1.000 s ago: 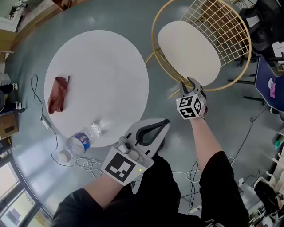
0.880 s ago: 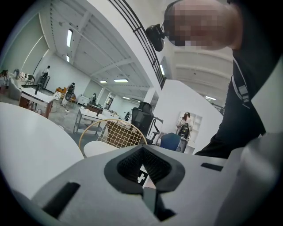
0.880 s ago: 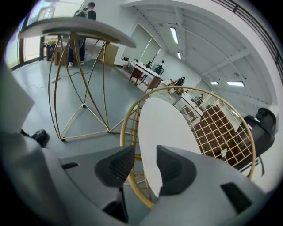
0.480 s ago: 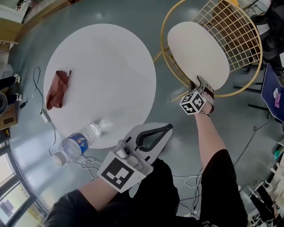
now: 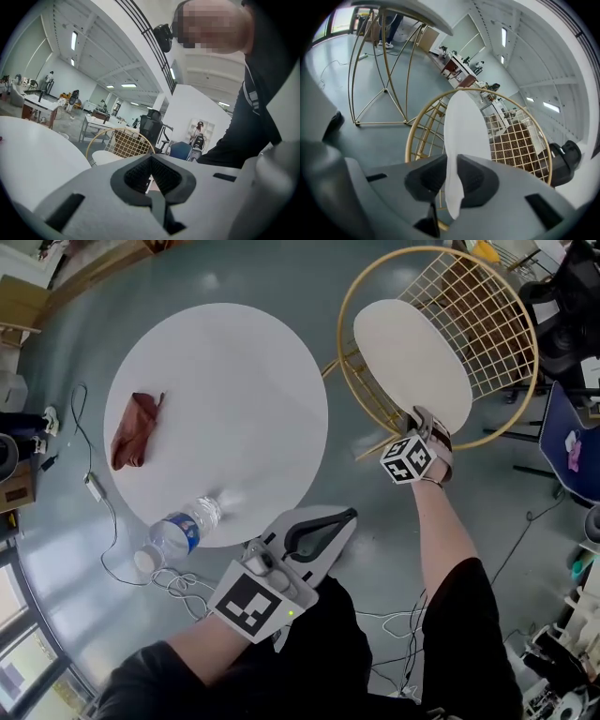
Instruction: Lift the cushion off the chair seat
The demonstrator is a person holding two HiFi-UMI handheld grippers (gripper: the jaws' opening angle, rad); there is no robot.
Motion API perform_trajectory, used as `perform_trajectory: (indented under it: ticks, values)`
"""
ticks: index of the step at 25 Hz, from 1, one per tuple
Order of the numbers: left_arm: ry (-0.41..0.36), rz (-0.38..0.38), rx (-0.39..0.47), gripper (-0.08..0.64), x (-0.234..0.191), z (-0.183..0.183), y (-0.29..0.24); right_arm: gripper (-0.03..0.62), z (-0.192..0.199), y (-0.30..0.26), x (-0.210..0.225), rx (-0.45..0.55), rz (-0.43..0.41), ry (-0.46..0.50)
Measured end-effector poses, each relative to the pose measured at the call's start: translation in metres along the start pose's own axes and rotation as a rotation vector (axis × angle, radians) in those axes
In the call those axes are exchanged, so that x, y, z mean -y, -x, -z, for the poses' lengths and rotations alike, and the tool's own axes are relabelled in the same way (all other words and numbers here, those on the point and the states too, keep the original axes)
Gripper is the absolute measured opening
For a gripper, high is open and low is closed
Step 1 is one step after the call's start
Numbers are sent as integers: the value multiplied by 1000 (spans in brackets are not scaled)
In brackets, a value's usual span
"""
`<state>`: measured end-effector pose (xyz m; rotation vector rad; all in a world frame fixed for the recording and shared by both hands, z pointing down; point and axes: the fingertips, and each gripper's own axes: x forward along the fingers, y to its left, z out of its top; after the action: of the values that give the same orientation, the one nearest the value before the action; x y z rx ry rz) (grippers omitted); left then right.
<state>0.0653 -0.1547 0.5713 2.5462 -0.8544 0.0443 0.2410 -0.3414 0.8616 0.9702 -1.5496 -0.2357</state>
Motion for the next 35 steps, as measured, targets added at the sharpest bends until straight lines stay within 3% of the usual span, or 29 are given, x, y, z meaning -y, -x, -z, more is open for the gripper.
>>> perform_trajectory:
  ticks: [8, 15, 25, 35]
  values:
    - [2, 21, 29, 3, 30, -51, 16, 55, -27, 68, 65, 30, -23, -158]
    - [0, 63, 58, 3, 68, -91, 28, 48, -40, 139, 100, 43, -71, -387]
    - [-62, 115, 34, 3, 97, -120, 62, 48, -60, 283, 121, 130, -94, -592]
    - [-96, 204, -15, 3, 135, -146, 87, 46, -81, 435, 123, 314, -104, -817]
